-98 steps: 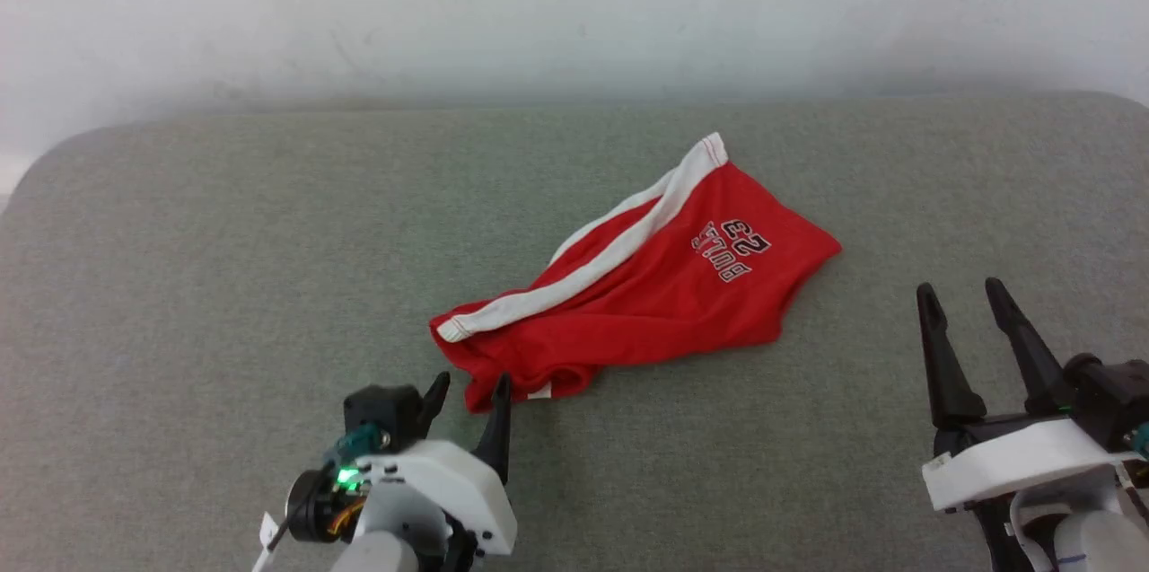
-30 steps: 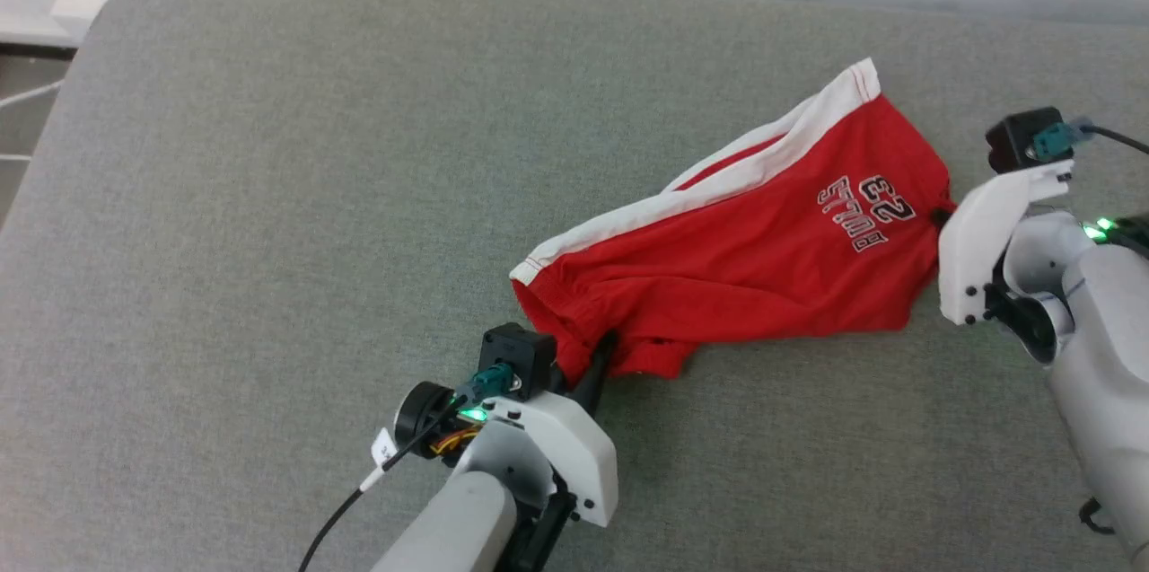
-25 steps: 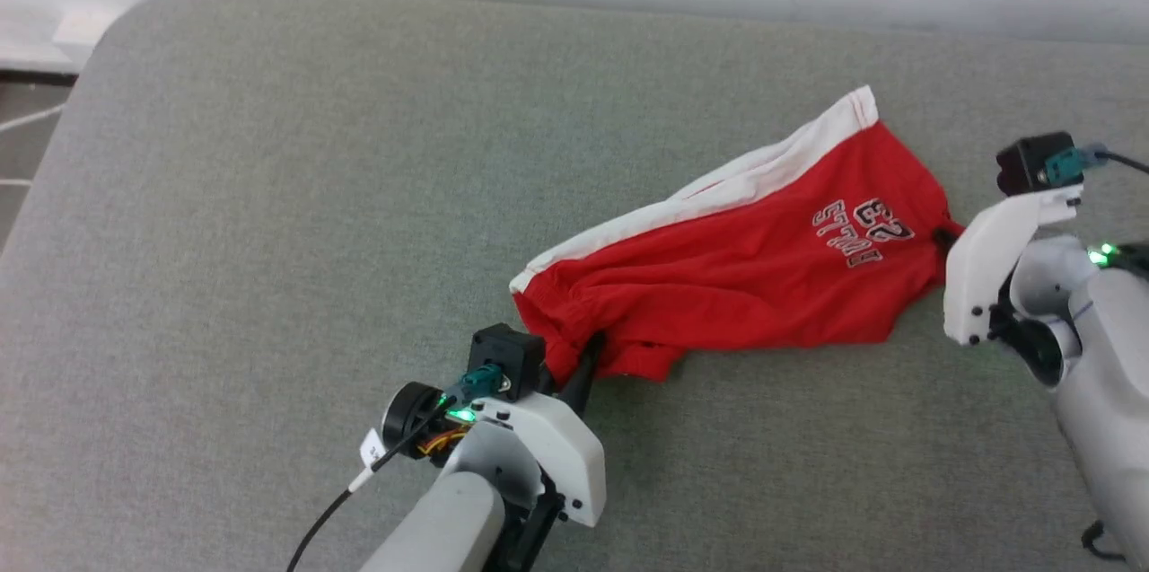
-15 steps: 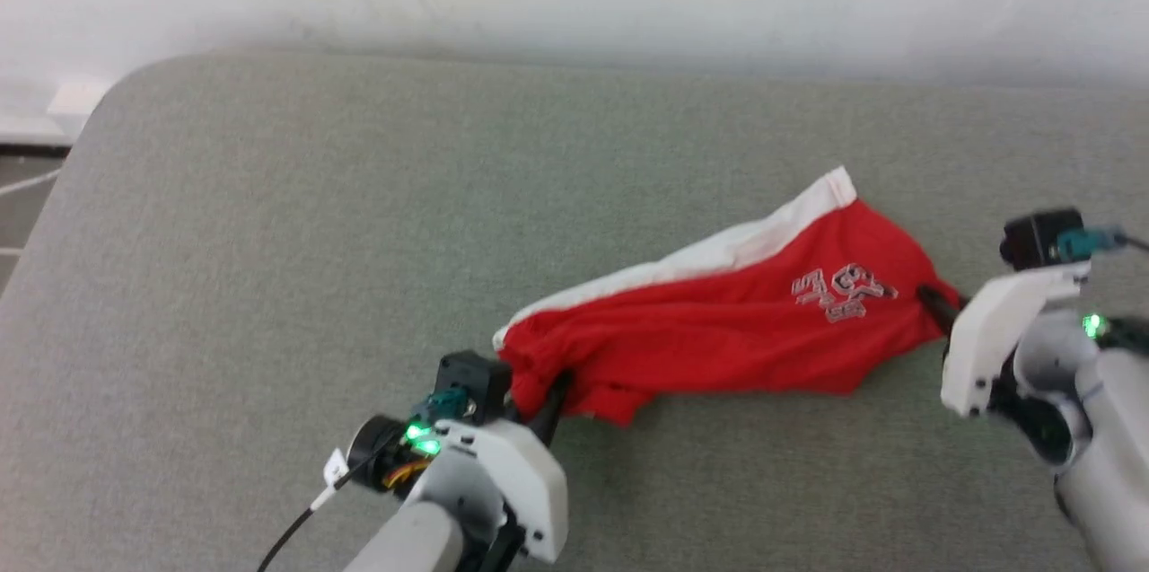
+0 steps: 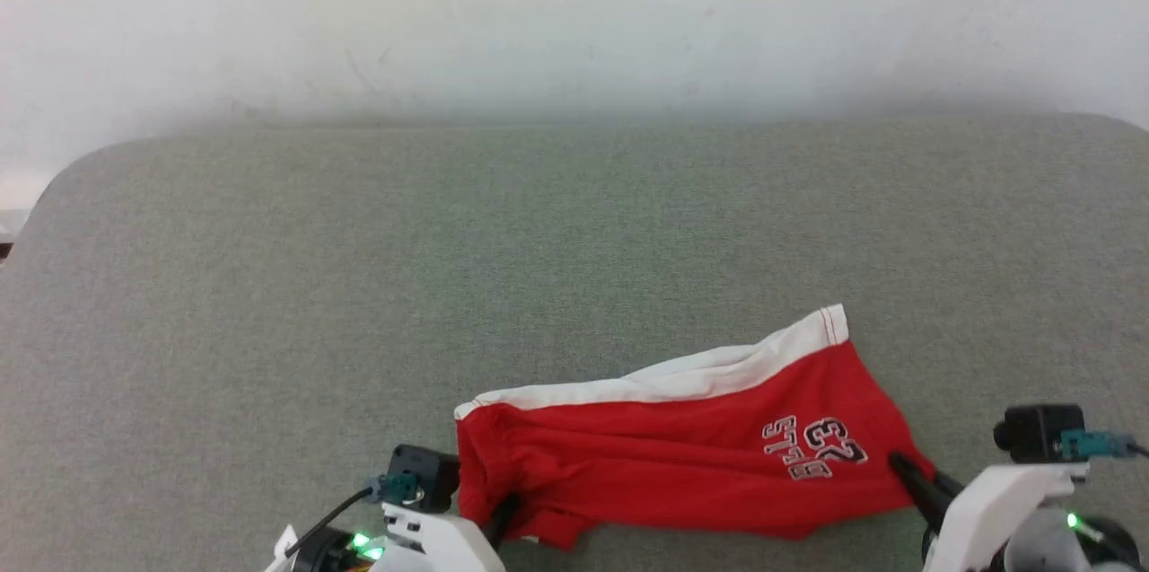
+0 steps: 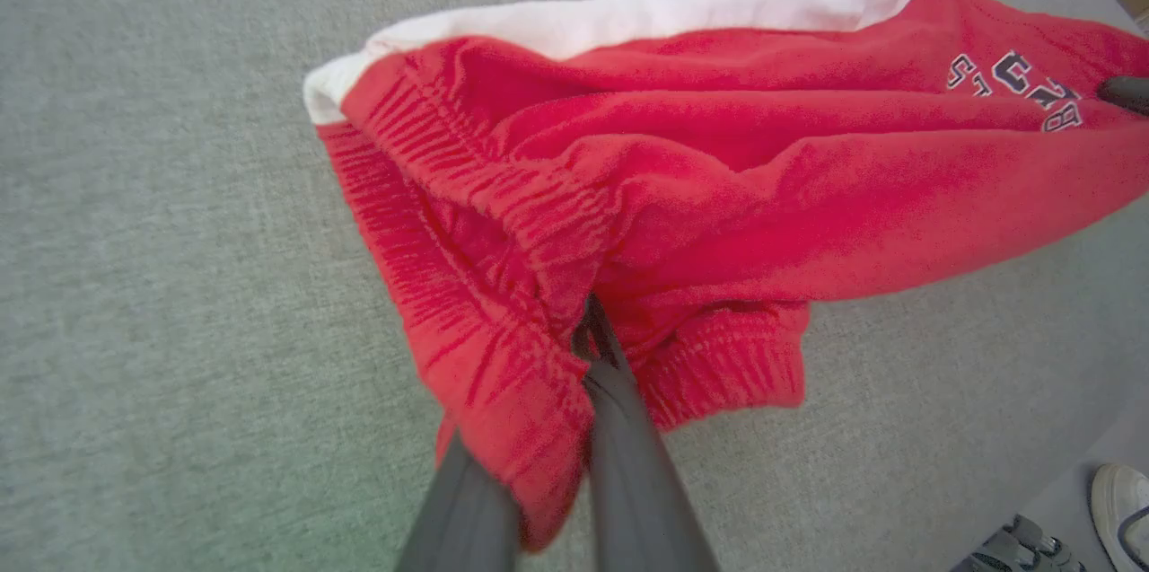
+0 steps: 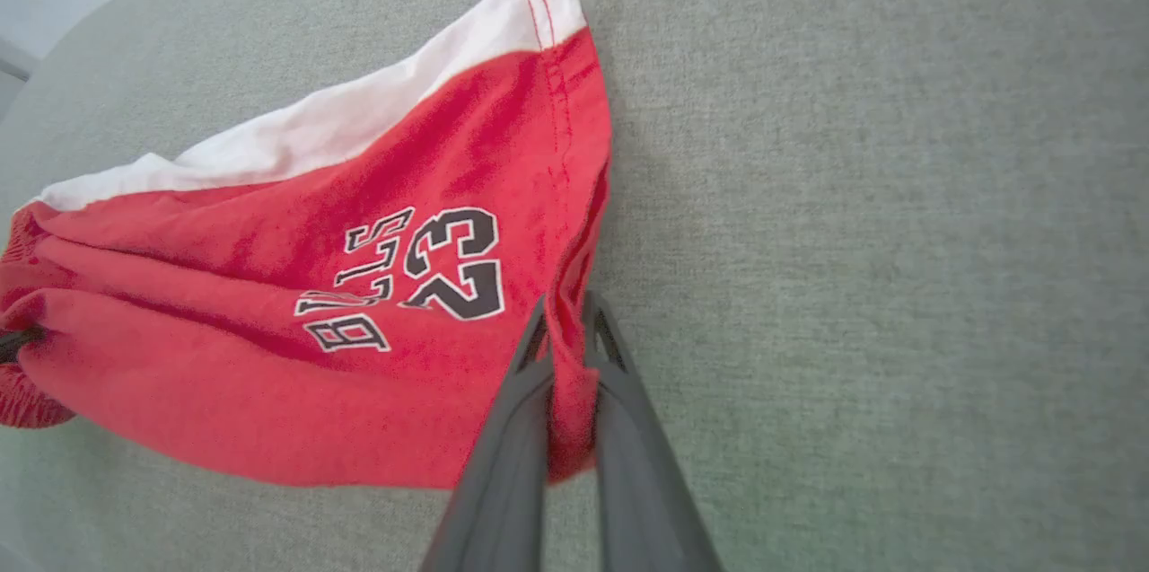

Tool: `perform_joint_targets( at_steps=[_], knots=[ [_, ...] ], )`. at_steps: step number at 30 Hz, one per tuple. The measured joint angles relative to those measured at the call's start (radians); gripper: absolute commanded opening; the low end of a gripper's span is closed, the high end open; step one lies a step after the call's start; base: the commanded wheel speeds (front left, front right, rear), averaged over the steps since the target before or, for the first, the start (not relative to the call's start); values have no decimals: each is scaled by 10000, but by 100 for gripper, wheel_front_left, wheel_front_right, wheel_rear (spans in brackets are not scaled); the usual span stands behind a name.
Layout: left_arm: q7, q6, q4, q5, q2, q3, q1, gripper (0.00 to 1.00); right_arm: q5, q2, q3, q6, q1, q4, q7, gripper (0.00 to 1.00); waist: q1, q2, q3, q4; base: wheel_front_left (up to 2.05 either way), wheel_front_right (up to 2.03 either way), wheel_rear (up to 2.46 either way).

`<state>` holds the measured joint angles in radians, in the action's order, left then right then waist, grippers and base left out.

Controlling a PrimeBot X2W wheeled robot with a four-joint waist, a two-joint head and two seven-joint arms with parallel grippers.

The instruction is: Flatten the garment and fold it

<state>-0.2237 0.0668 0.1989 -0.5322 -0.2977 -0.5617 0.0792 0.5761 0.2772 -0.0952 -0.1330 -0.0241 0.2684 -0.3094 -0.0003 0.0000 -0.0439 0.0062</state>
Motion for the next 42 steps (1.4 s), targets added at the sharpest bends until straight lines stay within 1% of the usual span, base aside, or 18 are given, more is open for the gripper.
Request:
perform_joint_targets(
  at_steps=[3, 6, 12, 13, 14, 15, 18, 21, 26, 31, 34, 36, 39, 42],
  knots=[
    [-56, 0, 54, -81, -104, 40, -146, 0, -56, -314, 305, 0, 746, -675, -408, 0, 1, 0, 57, -136, 0, 0, 0],
    [-173, 2, 138, -219, -111, 44, -168, 0, -238, -460, 487, 0, 1212, -1097, -696, 0, 1, 0, 68, -173, 0, 0, 0],
    [-370, 2, 418, -242, -48, -46, -123, 0, -663, -554, 616, 0, 1431, -1202, -878, 0, 2, 0, 17, -72, 0, 0, 0],
    [-418, 2, 477, -240, -36, -75, -72, 42, -744, -554, 617, 0, 1431, -1193, -905, 0, 2, 0, 10, -47, 0, 0, 0],
    [-443, 2, 522, -232, -33, -109, -12, 100, -817, -552, 616, 0, 1431, -1185, -918, 46, 2, 0, 3, -24, 0, 0, 0],
    [-431, 2, 562, -224, -21, -128, 35, 100, -894, -545, 614, 0, 1431, -1189, -905, 100, 2, 0, 2, -2, 0, 0, 0],
    [-171, 17, 598, -224, 0, -79, 58, 100, -1053, -428, 665, 2, 1429, -1267, -719, 100, 3, 0, 65, 62, 0, 0, 0],
    [332, 186, 470, -222, -50, 136, 29, 100, -1323, -140, 757, 4, 1409, -1582, -525, 100, 4, 0, 195, 132, 0, 0, 0],
    [1467, 410, -447, -334, -75, 698, -307, 100, -1496, 155, 779, 4, 1414, -2278, -389, 100, 3, 0, 485, 276, 0, 0, 0],
    [2855, 445, -1060, -401, -77, 1162, -781, 100, -1687, 328, 777, 4, 1500, -2378, -391, 100, 3, 0, 695, 483, 0, 0, 0],
    [4136, 593, -1225, 100, -109, 1302, -923, 100, -1733, 320, 819, 4, 1531, -2295, -393, 100, 2, 0, 757, 636, 0, 0, 0],
    [4642, 780, -1248, 456, -54, 1561, -938, 100, -1824, 295, 846, 4, 1530, -2159, -420, 100, 2, 0, 771, 726, 0, 0, 0],
    [4796, 1051, -1386, 1352, 36, 1939, -1063, 100, -2067, 228, 899, 4, 1529, -1812, -525, 100, 2, 0, 790, 819, 0, 0, 0],
    [4800, 1154, -2013, 2190, 449, 2548, -1360, 100, -2243, 136, 974, 4, 1522, -1409, -704, 100, 2, 0, 788, 896, 0, 0, 0]
  ],
)
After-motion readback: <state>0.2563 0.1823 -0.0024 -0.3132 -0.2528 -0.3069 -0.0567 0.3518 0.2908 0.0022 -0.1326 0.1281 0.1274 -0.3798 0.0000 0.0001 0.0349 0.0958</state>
